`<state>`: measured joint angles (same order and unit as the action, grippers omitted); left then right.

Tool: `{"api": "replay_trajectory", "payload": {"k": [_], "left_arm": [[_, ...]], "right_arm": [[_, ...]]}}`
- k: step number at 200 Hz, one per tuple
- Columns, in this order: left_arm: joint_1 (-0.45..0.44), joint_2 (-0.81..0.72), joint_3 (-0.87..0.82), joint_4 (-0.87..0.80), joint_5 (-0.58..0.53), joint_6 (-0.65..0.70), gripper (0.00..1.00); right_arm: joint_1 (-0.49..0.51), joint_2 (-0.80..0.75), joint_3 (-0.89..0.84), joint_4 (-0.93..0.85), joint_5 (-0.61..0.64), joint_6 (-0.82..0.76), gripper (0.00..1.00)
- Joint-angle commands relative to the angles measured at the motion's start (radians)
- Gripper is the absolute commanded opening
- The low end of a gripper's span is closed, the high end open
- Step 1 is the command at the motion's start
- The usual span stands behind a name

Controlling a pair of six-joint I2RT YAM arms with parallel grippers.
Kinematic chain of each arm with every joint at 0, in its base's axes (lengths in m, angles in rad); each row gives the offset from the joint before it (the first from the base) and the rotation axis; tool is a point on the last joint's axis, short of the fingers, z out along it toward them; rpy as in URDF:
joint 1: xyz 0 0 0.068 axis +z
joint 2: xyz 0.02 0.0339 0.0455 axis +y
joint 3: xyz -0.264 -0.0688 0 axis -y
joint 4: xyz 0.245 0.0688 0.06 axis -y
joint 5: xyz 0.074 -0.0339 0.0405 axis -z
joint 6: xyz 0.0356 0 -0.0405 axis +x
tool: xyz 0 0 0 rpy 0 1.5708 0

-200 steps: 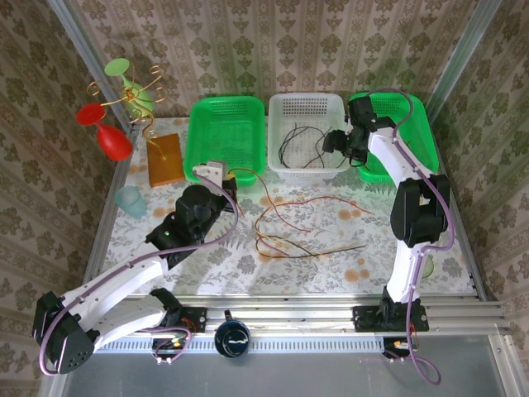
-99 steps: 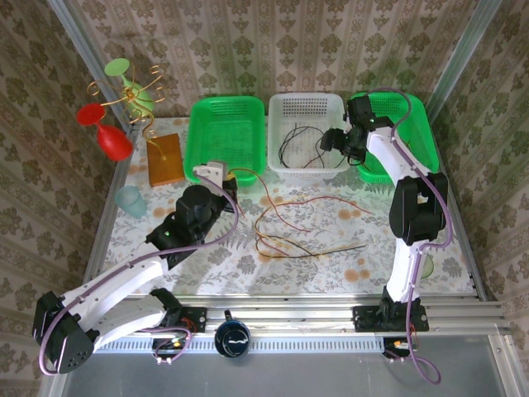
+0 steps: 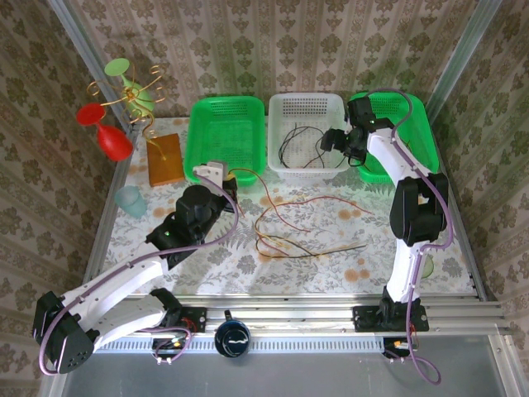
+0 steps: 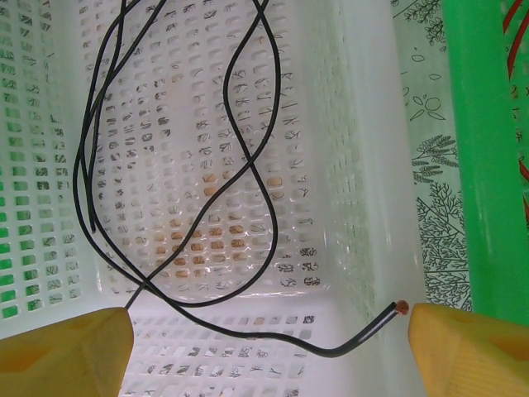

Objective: Untangle the cables

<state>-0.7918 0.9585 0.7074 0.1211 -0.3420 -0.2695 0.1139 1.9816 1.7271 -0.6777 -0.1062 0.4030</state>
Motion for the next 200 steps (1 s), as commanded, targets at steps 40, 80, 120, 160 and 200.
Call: {"api": "replay_trajectory", "payload": {"k": [40,80,120,160,200], "left_arm": [[-0.012,-0.018,0.016,0.026,-0.027,-0.007,0.0],[-0.012,-0.017,0.016,0.026,-0.026,-0.008,0.0],[-0.014,-0.024,0.027,0.008,-0.027,-0.007,0.0],[-0.018,-0.027,0.032,-0.004,-0.025,-0.006,0.0],[-0.019,0.017,0.075,-0.015,0.01,-0.006,0.0]], "right_arm": [[0.009,0.027,0.044,0.009,-0.074,0.017,0.85],[0.03,0.062,0.056,0.021,-0.036,0.031,0.84],[0.072,0.113,0.103,0.017,0.041,0.039,0.84],[0.099,0.115,0.146,-0.02,0.057,0.009,0.85],[0.099,-0.048,0.06,0.075,-0.14,-0.126,0.8]]}}
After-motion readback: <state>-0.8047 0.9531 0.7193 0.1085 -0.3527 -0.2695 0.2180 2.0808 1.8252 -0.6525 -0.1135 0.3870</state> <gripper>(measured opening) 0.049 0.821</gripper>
